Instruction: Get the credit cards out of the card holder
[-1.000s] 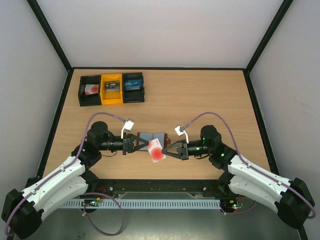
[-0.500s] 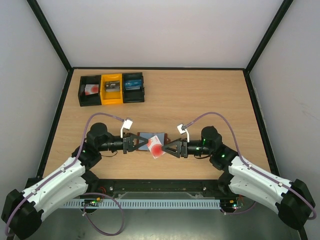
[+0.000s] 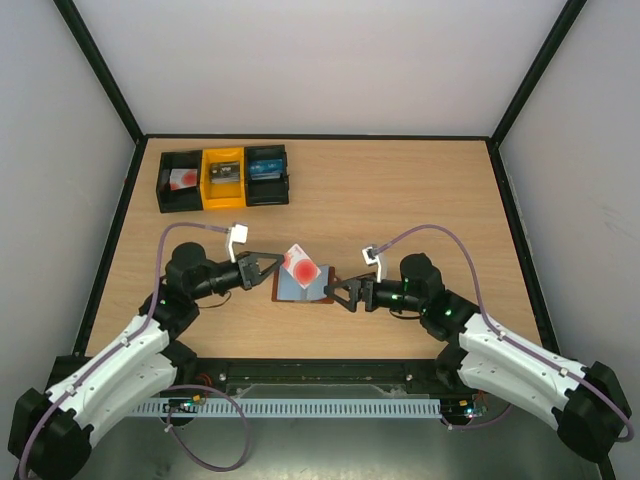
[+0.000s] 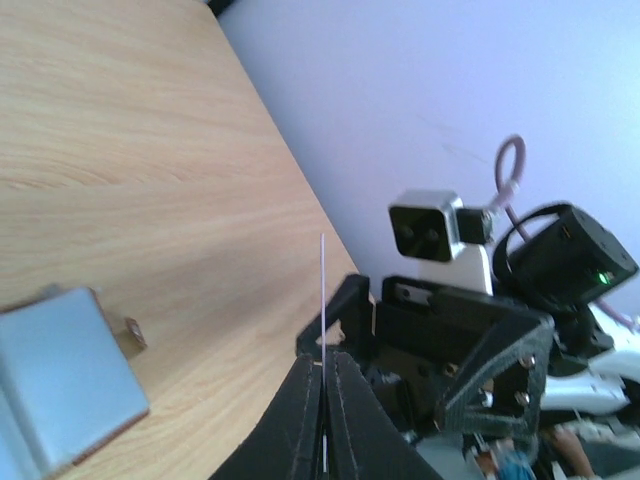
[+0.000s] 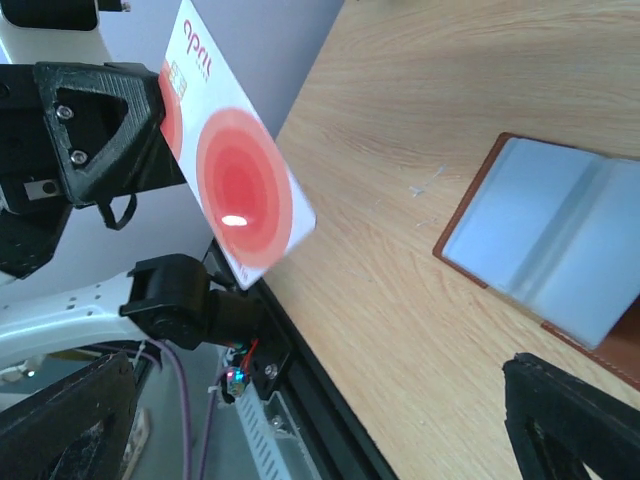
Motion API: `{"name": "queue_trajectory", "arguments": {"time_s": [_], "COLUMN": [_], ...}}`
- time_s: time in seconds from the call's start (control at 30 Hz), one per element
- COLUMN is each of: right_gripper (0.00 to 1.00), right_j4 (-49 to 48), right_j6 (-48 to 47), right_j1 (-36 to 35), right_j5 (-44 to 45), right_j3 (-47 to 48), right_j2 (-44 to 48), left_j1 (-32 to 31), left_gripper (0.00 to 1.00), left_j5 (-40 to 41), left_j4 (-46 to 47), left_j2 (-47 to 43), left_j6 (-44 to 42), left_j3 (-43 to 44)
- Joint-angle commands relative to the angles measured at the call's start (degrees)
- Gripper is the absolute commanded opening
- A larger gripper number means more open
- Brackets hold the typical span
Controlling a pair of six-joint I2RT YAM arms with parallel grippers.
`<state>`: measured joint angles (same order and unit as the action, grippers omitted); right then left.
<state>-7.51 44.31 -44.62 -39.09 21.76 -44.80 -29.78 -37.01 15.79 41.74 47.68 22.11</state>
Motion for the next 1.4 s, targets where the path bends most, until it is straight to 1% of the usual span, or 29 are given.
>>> {"name": "queue_trajectory", "arguments": {"time_s": [0.0,0.13,0.3,0.37,0.43,0.63,0.77,0.87,0.97,1.13,1.37], "right_gripper": [0.98,0.98,0.98,0.98,0.98,0.98,0.98,0.98,0.98,0.98,0.98], "right_j4": [2.63,3.68,3.55,3.97,4.61,4.49,3.11,2.31,2.01,2.19,3.98], "right_j6": [-1.50,-1.10,-0.79,-0.81,-0.93,0.00,1.30,1.85,2.34,3.32,2.78], "right_j1": [0.03,0.05,-0.02,-0.01,-0.02,-0.01,0.03,-0.01,0.00,0.02,0.02], "right_j5": [5.08,7.47,7.23,7.37,7.56,8.43,8.72,8.60,8.68,8.41,9.42], "right_j3": [1.17,1.18,1.29,1.65,2.34,3.61,3.48,3.55,3.54,4.71,7.15], "right_j2": [1.46,1.08,0.12,0.06,0.19,1.82,2.17,1.84,1.56,1.00,0.12], "left_j1": [2.51,6.88,13.61,16.94,20.19,30.63,38.44,42.63,45.25,46.01,46.76], "left_gripper": [0.03,0.03,0.03,0.03,0.03,0.03,0.03,0.03,0.03,0.03,0.03], "left_j5": [7.35,11.29,12.30,14.23,16.09,16.49,14.05,13.47,13.77,16.86,20.02], "left_j4": [-2.81,-4.91,1.72,1.69,0.89,2.69,3.91,4.68,6.75,11.70,8.20], "left_j2": [-2.68,-4.08,-2.69,-1.16,1.90,11.09,18.20,23.39,28.04,35.35,47.09], "left_j6": [0.62,1.51,5.34,5.75,5.09,4.56,4.66,2.83,1.29,1.09,-3.64], "left_j3": [0.07,-0.27,-3.02,-2.61,-1.30,3.49,7.88,11.23,13.73,16.53,28.30]}}
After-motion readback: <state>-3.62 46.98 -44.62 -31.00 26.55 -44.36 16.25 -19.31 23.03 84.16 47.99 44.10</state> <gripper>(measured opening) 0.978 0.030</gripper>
